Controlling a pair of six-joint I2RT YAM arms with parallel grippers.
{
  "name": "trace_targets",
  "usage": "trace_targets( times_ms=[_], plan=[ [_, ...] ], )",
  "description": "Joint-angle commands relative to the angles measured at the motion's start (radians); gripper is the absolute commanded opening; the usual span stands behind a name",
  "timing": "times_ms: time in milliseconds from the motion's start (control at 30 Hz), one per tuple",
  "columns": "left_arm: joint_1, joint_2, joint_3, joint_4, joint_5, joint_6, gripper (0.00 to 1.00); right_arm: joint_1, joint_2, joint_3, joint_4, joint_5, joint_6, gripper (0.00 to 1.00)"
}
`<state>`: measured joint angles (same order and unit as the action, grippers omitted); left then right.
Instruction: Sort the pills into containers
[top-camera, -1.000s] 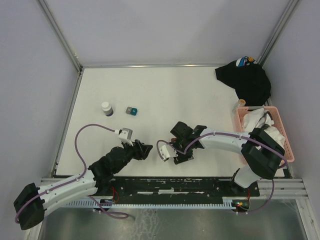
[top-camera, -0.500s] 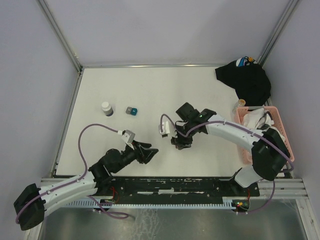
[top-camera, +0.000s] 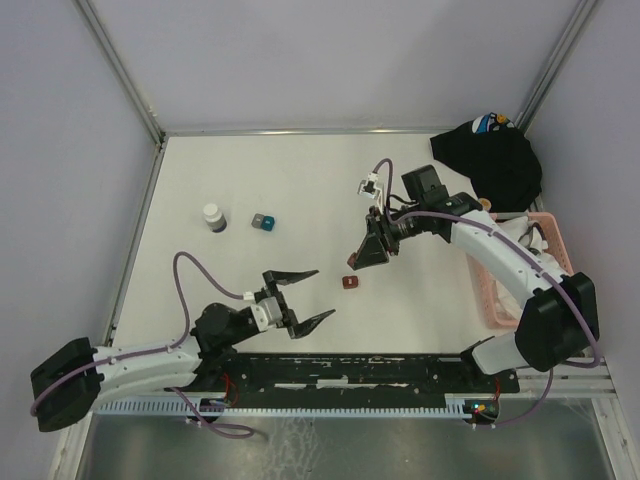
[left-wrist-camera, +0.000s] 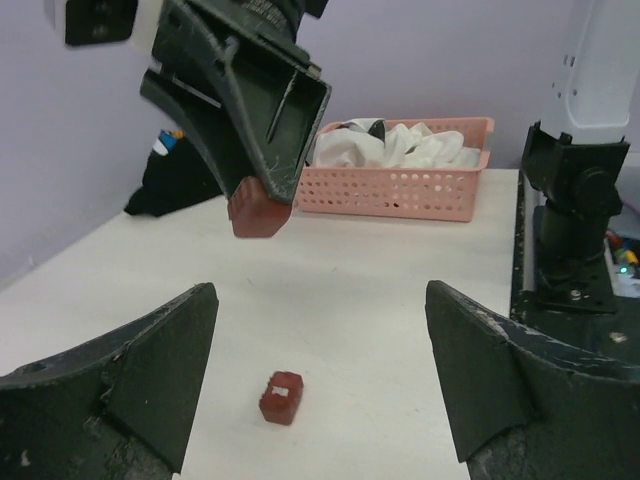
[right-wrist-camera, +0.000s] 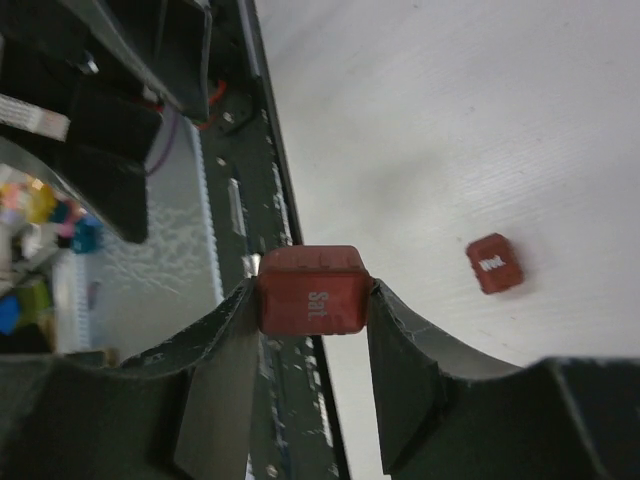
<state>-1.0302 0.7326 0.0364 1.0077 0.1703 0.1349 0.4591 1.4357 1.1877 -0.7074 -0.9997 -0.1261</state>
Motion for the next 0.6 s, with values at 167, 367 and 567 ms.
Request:
trace_targets(
  times_ms=[167, 367, 567],
  plan=[
    [-0.104, 0.319, 0.14, 0.331, -0.234, 0.369, 0.93, -0.002, -0.018, -0.061, 0.23, -0.169, 0.29, 0.17],
    [-0.134, 0.447, 0.213, 0.379, -0.346, 0.285, 0.88, -0.005, -0.015, -0.072, 0.238, -0.151, 0.299, 0.18],
    [-0.151, 0.51, 0.256, 0.368, -0.404, 0.251, 0.75, -0.006, -0.006, -0.078, 0.241, -0.154, 0.307, 0.19]
  ],
)
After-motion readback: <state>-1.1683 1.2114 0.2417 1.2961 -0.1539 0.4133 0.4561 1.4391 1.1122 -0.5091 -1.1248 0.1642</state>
